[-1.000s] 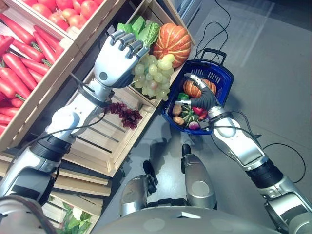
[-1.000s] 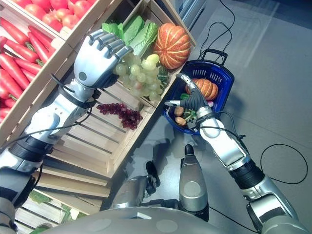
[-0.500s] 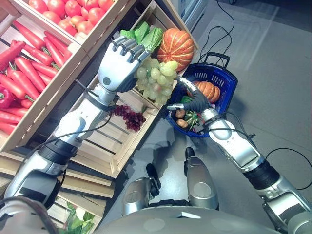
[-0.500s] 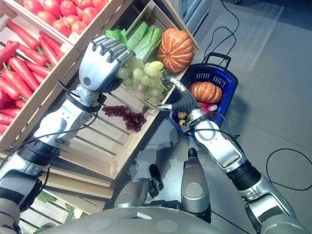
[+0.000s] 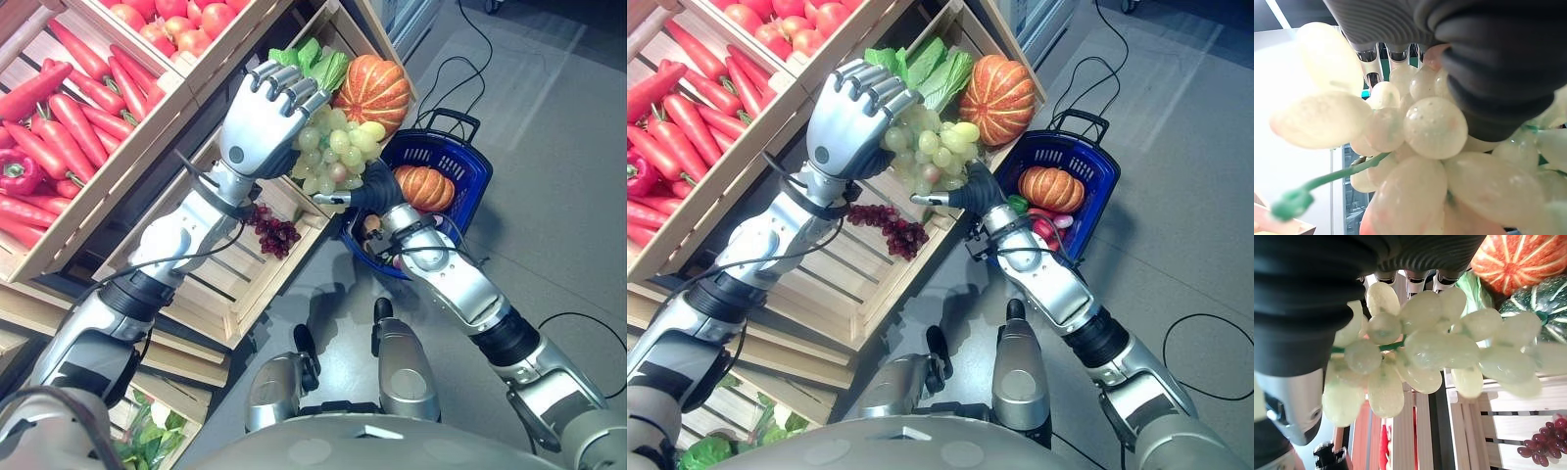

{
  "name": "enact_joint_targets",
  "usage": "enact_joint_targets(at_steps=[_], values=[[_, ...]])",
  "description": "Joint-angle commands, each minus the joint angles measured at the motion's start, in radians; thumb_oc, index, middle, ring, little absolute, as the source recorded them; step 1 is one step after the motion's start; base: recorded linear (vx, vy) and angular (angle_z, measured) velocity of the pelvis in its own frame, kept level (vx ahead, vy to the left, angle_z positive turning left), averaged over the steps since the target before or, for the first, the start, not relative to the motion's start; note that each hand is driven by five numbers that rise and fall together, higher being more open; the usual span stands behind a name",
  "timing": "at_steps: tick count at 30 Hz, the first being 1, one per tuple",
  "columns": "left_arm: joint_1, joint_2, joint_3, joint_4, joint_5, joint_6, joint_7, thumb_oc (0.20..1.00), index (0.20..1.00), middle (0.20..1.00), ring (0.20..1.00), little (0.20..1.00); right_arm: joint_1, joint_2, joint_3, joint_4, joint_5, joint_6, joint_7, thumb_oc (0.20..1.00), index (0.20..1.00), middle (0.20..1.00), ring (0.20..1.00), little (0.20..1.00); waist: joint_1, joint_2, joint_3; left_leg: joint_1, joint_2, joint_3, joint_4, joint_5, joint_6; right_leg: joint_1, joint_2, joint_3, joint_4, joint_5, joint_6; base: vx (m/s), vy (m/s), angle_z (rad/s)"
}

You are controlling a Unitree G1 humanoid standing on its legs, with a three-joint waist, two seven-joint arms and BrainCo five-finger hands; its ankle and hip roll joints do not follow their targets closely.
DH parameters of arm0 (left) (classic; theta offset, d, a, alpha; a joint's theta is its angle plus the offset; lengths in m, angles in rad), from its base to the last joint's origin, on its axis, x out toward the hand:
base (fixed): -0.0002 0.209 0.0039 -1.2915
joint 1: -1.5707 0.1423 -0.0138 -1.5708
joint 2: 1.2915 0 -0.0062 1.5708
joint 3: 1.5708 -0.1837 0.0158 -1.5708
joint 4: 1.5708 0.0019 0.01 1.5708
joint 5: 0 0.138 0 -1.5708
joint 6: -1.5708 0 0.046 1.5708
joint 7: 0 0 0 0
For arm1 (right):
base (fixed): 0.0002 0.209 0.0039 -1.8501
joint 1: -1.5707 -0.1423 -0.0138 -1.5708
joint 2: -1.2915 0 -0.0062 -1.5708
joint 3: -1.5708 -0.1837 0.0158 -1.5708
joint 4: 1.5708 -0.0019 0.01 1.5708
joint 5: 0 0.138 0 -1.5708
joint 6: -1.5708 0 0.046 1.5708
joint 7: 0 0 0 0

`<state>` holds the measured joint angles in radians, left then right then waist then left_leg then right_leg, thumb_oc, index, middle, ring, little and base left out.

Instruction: Pick up fruits and vegetables into the basket

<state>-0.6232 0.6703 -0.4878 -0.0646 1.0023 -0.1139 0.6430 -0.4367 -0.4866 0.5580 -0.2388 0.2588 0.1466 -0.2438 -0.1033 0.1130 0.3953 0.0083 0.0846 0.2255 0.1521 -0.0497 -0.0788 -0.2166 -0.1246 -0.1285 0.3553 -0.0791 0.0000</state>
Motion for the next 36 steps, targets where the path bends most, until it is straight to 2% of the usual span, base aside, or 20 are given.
enact_joint_targets(at_steps=[1,8,11,13,26,29,32,34,36], values=[[-0.100,0.017,-0.028,-0.109,0.068,0.022,0.035,0.200,0.200,0.200,0.200,0.200,-0.068,0.090,0.008,-0.096,0.039,-0.082,-0.026,1.000,1.000,1.000,1.000,1.000,0.004,-0.076,-0.029,-0.022,-0.011,-0.011,0.078,-0.086,0.039,0.120,-0.065,-0.003,-0.077,-0.041,0.114,0.01,-0.022,0.07],[-0.130,0.009,-0.072,-0.134,0.075,0.032,0.002,0.200,0.200,0.200,0.200,0.200,-0.087,0.095,0.027,-0.087,0.055,-0.068,-0.057,1.000,1.000,1.000,1.000,1.000,0.007,-0.081,-0.031,-0.020,-0.010,-0.011,0.078,-0.086,0.038,0.127,-0.064,-0.009,-0.082,-0.039,0.113,0.01,-0.008,0.04],[-0.139,0.003,-0.093,-0.133,0.053,0.027,-0.011,0.200,0.200,0.200,0.200,0.200,-0.095,0.101,0.043,-0.069,0.084,-0.081,-0.048,1.000,1.000,1.000,1.000,1.000,0.011,-0.084,-0.029,-0.020,-0.008,-0.012,0.077,-0.085,0.039,0.131,-0.063,-0.012,-0.087,-0.037,0.112,0.00,-0.004,0.02],[-0.136,0.001,-0.096,-0.130,0.031,0.027,-0.018,0.200,0.200,0.200,0.200,0.200,-0.095,0.102,0.047,-0.067,0.103,-0.098,-0.024,0.209,0.209,0.209,0.209,0.209,0.014,-0.086,-0.028,-0.020,-0.007,-0.013,0.078,-0.085,0.039,0.133,-0.063,-0.012,-0.089,-0.037,0.112,0.00,-0.018,0.05],[-0.102,-0.031,-0.102,-0.130,0.001,0.040,-0.054,0.200,0.200,0.200,0.200,0.200,-0.103,0.139,0.053,-0.091,0.205,-0.114,-0.004,0.200,0.200,0.200,0.200,0.200,0.030,-0.094,-0.027,-0.023,-0.002,-0.019,0.075,-0.079,0.039,0.141,-0.060,-0.020,-0.104,-0.028,0.113,0.00,-0.013,0.02],[-0.090,-0.040,-0.101,-0.120,-0.023,0.042,-0.083,0.200,0.200,0.200,0.200,0.200,-0.107,0.151,0.057,-0.095,0.237,-0.122,0.026,0.200,0.200,0.200,0.200,0.200,0.037,-0.097,-0.027,-0.025,-0.001,-0.021,0.075,-0.075,0.038,0.146,-0.060,-0.024,-0.107,-0.027,0.112,0.00,-0.040,0.06],[-0.075,-0.046,-0.096,-0.099,-0.103,0.043,-0.145,0.200,0.200,0.200,0.200,0.200,-0.110,0.159,0.056,-0.100,0.266,-0.127,0.055,0.200,0.200,0.200,0.200,0.200,0.045,-0.100,-0.025,-0.029,0.002,-0.024,0.076,-0.071,0.037,0.145,-0.059,-0.029,-0.105,-0.026,0.110,0.00,-0.050,0.02],[-0.062,-0.056,-0.097,-0.080,-0.190,0.063,-0.204,1.000,1.000,1.000,1.000,1.000,-0.112,0.164,0.052,-0.104,0.281,-0.137,0.055,0.200,0.200,0.200,0.200,0.200,0.049,-0.101,-0.022,-0.032,0.004,-0.025,0.079,-0.069,0.037,0.143,-0.058,-0.032,-0.100,-0.027,0.109,-0.01,-0.063,0.03],[-0.042,-0.071,-0.090,-0.064,-0.233,0.059,-0.239,1.000,1.000,1.000,1.000,1.000,-0.111,0.172,0.042,-0.111,0.301,-0.142,0.059,0.200,0.200,0.200,0.200,0.200,0.052,-0.104,-0.019,-0.037,0.006,-0.027,0.083,-0.067,0.037,0.139,-0.056,-0.033,-0.096,-0.027,0.108,-0.02,-0.058,0.04]])
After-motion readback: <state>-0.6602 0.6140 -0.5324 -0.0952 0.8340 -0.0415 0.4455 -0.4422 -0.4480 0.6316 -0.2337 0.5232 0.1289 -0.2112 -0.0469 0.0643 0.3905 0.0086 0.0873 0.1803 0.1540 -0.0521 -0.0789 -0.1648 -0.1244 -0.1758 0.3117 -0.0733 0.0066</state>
